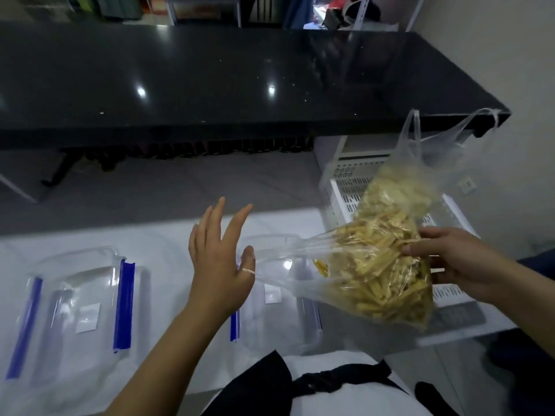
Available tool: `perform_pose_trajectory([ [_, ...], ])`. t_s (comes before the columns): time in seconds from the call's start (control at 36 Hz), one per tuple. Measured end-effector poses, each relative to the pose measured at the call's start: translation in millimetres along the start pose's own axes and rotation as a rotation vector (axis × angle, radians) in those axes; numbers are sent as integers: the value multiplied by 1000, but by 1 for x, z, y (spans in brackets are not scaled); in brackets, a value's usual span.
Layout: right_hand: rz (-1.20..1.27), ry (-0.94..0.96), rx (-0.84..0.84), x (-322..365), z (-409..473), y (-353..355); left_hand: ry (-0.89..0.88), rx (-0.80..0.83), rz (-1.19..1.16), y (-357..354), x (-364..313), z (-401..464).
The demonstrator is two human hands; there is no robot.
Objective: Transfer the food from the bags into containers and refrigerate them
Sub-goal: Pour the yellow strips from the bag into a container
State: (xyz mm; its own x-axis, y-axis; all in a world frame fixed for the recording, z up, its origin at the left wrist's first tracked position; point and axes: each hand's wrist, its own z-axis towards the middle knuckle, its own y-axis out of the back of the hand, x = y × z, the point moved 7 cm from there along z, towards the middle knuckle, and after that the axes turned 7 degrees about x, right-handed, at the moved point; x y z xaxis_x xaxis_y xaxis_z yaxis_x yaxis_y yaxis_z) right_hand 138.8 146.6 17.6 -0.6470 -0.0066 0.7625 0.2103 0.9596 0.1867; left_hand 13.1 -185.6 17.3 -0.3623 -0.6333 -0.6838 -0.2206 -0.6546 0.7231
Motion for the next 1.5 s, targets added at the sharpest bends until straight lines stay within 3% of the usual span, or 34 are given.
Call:
perform_pose_trajectory([
  [0.31, 4, 68, -86, 7, -2, 2, 0, 14, -50, -8, 6, -6],
  [0.94, -12, 127, 61, 28, 3, -10, 27, -65, -189, -7, 14, -15],
  [1.06, -48, 75, 101, 22, 6, -18, 83, -71, -182, -8, 25, -14],
  [1.5, 13, 95, 41, 30, 8, -11, 23, -77, -90, -16, 24, -16],
])
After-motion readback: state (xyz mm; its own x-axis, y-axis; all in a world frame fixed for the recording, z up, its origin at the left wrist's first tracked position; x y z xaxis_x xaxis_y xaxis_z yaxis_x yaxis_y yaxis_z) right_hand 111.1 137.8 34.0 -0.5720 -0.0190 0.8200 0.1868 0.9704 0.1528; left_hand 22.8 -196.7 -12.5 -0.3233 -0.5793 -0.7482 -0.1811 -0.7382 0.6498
